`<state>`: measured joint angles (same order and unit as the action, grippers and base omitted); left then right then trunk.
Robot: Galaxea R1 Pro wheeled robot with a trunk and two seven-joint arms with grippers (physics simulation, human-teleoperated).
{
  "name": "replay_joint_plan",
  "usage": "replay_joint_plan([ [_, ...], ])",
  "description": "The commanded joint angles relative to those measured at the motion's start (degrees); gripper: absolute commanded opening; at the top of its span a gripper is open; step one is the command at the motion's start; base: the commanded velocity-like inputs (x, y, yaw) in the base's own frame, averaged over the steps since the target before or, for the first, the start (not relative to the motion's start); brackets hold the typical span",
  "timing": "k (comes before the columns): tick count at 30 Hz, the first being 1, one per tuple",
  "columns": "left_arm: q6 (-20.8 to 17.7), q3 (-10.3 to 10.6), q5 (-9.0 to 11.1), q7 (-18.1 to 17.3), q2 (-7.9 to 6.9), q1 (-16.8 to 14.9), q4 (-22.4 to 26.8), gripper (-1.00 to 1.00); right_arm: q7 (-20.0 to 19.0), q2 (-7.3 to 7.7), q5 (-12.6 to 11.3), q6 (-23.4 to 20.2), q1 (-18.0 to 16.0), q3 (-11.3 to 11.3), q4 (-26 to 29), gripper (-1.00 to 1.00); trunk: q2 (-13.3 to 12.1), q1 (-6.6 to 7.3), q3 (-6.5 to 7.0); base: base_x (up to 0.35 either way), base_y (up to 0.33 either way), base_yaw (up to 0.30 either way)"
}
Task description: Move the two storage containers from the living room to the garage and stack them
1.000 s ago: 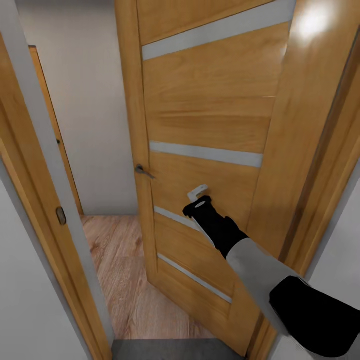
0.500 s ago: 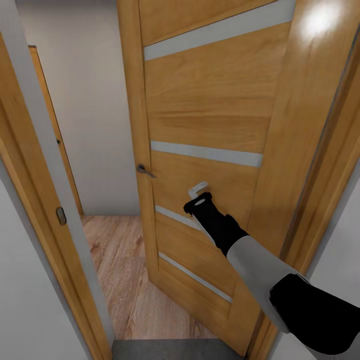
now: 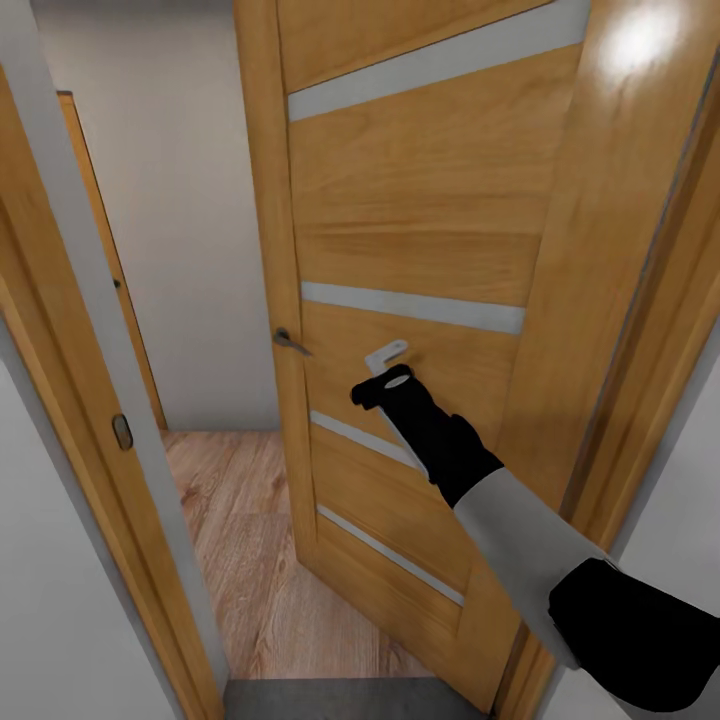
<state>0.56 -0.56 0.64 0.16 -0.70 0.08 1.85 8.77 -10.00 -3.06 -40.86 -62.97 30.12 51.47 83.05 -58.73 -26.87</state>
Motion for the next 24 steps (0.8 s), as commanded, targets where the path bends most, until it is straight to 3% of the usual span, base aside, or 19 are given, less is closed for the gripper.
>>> replay_joint_plan([
  [1, 0.1, 0.0, 0.1, 0.0, 0.00, 0.0, 0.1, 1.00, 0.5, 0.00, -0.9, -0.2, -0.1, 0.1, -0.1, 1.00, 0.0, 0.00, -0.06, 0.000, 0.000, 0.000],
  [9, 0.1, -0.1, 0.1, 0.0, 0.00, 0.0, 0.1, 1.00, 0.6, 0.00, -1.8, -0.1, -0.1, 0.1, -0.3, 1.00, 0.0, 0.00, -0.06, 0.000, 0.000, 0.000],
  [14, 0.1, -0.2, 0.0, 0.0, -0.17, 0.0, 1.4, 1.00, -0.6, 0.00, -3.6, -0.6, 1.0, 1.7, -1.9, 1.00, 0.0, 0.00, -0.06, 0.000, 0.000, 0.000],
  [24, 0.1, -0.3, 0.0, 0.1, -0.18, 0.0, 2.4, 1.00, -0.9, 0.00, -6.5, -2.1, 3.4, 2.0, -1.5, 1.00, 0.0, 0.00, -0.06, 0.000, 0.000, 0.000],
])
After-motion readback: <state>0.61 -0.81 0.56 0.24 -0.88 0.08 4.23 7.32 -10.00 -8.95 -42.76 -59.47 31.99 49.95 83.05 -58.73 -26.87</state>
